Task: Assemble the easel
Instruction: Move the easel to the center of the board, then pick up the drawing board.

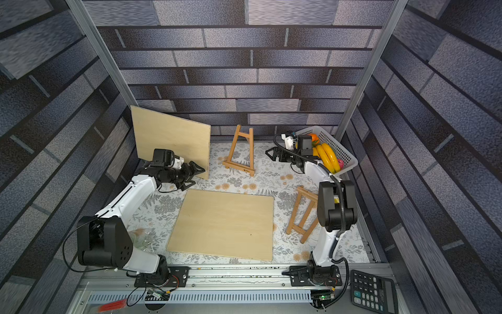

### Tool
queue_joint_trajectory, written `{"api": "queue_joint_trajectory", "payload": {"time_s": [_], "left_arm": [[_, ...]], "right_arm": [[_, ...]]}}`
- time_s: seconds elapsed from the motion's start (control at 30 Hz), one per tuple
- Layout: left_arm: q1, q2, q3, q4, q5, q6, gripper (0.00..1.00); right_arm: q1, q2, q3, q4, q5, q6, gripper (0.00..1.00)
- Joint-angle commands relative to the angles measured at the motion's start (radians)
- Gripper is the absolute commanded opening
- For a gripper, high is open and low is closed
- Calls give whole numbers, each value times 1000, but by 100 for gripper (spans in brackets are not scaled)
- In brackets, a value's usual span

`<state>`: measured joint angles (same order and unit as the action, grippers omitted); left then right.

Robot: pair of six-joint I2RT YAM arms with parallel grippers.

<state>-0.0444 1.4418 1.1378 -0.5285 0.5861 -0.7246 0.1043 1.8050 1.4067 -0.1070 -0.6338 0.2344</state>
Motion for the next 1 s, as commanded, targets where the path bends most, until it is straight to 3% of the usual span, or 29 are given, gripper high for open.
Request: {"api": "queue_joint_trajectory", "payload": {"time_s": [0.0, 0.23, 0.37, 0.57, 0.97], "left_arm": [[-6, -98, -24, -128, -110, 69, 91], [-2, -164, -44, -344, -234, 119, 100], [-1, -128, -41, -453, -297, 163, 100], [-10, -33, -20, -567, -389, 233, 100], [33, 66, -111, -437, -417, 319, 100]], "right_arm": [[23, -85, 27, -395, 47, 68, 100], [28, -303, -76, -786, 59, 83, 100], [37, -387, -244, -841, 13, 140, 100], [122, -425, -331, -971, 157, 167, 100], [271, -446, -538, -827, 270, 351, 100]]}}
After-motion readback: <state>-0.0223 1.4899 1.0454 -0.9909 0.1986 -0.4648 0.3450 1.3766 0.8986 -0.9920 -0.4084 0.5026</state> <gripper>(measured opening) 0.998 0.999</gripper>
